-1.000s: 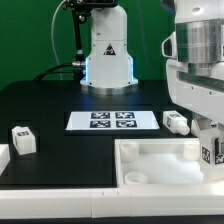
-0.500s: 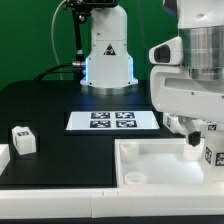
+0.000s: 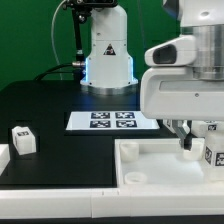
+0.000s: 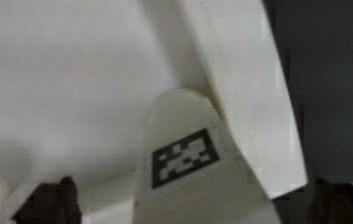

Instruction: Assemble square table

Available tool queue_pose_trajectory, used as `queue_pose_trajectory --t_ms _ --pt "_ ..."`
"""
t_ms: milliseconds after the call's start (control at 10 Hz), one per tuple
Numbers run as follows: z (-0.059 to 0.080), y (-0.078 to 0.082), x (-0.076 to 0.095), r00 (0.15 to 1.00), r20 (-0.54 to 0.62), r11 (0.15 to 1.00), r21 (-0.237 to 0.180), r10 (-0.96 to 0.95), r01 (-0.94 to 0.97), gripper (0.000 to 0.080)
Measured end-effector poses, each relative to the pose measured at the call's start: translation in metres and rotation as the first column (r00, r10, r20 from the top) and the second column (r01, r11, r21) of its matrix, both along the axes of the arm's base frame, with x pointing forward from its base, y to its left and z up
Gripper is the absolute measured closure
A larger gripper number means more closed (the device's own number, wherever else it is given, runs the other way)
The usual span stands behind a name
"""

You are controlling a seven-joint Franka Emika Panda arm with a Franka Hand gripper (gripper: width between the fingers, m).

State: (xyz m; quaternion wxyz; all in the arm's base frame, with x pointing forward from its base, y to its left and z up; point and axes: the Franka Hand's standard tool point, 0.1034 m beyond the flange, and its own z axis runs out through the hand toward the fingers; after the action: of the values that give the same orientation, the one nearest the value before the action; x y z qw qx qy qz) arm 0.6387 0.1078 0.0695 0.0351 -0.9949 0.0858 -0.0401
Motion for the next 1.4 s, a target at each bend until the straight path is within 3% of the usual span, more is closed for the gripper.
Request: queue_pose_trajectory --t_ms 100,200,300,400,500,800,1000,1200,1400 --pt "-0.0002 -0.0012 0.0 0.999 0.002 0.999 -0.003 0.032 -0.032 0.015" --pt "-0.0002 -0.0012 0.0 1.0 0.002 1.0 -0.003 0.031 -0.031 0.0261" --pt "-0.0003 -0.0013 0.0 1.0 0.001 1.0 -0.002 0.017 -0.017 0.0435" --pt "-0.0003 -0.0015 0.0 1.0 0.001 1.0 -0.002 0.016 -0.016 0.0435" --pt "-0.0003 -0.0014 0.0 0.999 -0.003 0.999 0.003 -0.039 0.039 0.0515" --pt "-0.0014 0.0007 -0.0012 0.94 -0.028 0.94 0.018 -0.339 0.34 0.0515" --pt "-0.0024 0.0017 -0.0017 0.791 -0.075 0.792 0.02 -0.607 0.61 0.0515" --pt "-0.003 -0.0006 0.0015 0.532 -0.132 0.533 0.034 -0.836 0.845 0.0515" --pt "-0.001 -0.0011 0.0031 0.275 -0.18 0.279 0.0 -0.944 0.96 0.0515"
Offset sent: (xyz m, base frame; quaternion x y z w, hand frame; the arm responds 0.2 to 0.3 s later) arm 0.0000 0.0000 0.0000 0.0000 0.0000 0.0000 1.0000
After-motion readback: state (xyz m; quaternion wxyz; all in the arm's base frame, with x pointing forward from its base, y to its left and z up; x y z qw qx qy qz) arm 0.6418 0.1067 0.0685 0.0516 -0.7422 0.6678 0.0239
